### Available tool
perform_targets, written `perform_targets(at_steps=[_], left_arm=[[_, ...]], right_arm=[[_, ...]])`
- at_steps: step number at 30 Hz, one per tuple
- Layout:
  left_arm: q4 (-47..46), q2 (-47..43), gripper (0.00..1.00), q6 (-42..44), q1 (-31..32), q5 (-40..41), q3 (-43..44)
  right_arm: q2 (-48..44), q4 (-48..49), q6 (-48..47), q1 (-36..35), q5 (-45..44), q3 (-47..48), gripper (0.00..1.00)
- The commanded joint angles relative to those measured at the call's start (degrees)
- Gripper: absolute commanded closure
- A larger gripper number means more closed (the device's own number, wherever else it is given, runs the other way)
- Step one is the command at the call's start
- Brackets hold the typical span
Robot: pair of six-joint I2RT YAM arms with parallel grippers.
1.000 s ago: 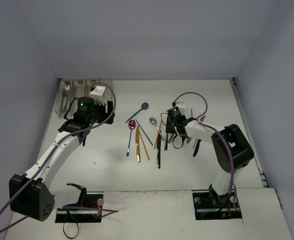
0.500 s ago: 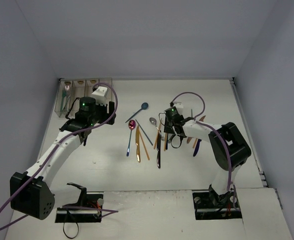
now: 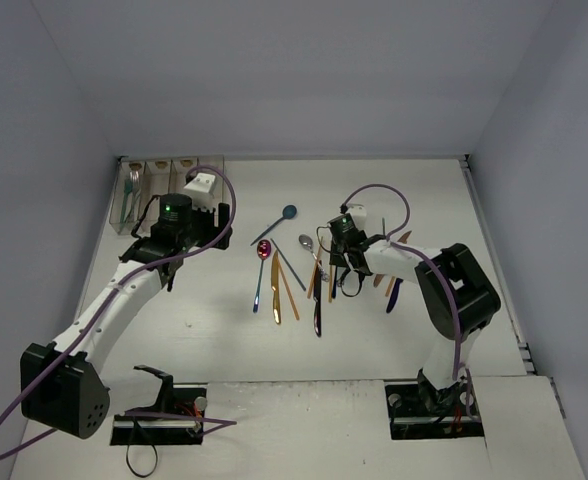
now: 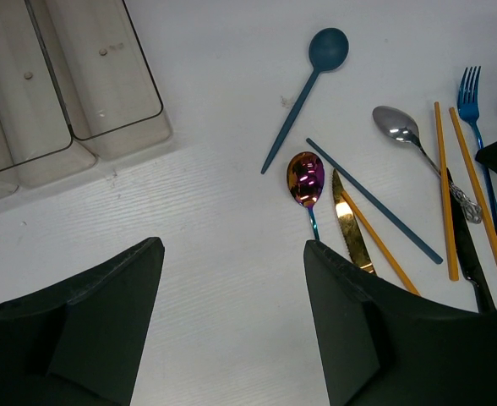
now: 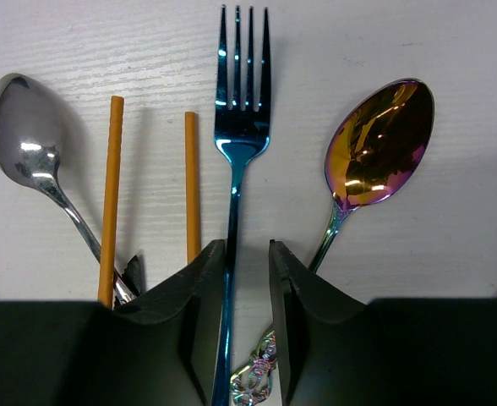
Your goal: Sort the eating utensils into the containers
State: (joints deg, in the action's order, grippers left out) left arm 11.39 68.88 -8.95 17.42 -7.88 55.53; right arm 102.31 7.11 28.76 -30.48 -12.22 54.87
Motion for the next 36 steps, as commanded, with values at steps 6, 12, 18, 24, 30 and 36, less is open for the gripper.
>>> perform_targets(at_steps=[6, 12, 18, 24, 30, 36], left_arm=[[-1.2, -0.1, 0.35, 1.1, 0.5, -0.5, 2.9], [-1.2, 0.0, 0.35, 0.9, 0.6, -0.9, 2.9], [-2.0, 0.0, 0.35, -2.9, 1.1, -3.9, 2.8], [-5.3, -1.1, 0.35, -12.1, 3.9, -9.2, 2.7], [-13.3, -0.7, 0.35, -20.3, 11.4, -8.6, 2.3], [-16.4, 5.2, 0.35, -20.9, 21.0, -5.7, 6.7]], right_arm=[[2.5, 0.4, -1.1, 0.7, -1.9, 2.8, 0.86], [3.5, 0.4, -2.5, 1.4, -0.8, 5.9, 1.00], [0.1, 0.3, -3.5, 1.5, 0.5, 9.3, 1.00], [-9.2, 0.3, -1.3, 1.3, 2.3, 9.1, 1.00], [-18.9, 0.4, 1.8, 1.2, 5.3, 7.2, 1.00], [-26.2, 0.4, 3.7, 0.6, 7.8, 4.6, 1.00]])
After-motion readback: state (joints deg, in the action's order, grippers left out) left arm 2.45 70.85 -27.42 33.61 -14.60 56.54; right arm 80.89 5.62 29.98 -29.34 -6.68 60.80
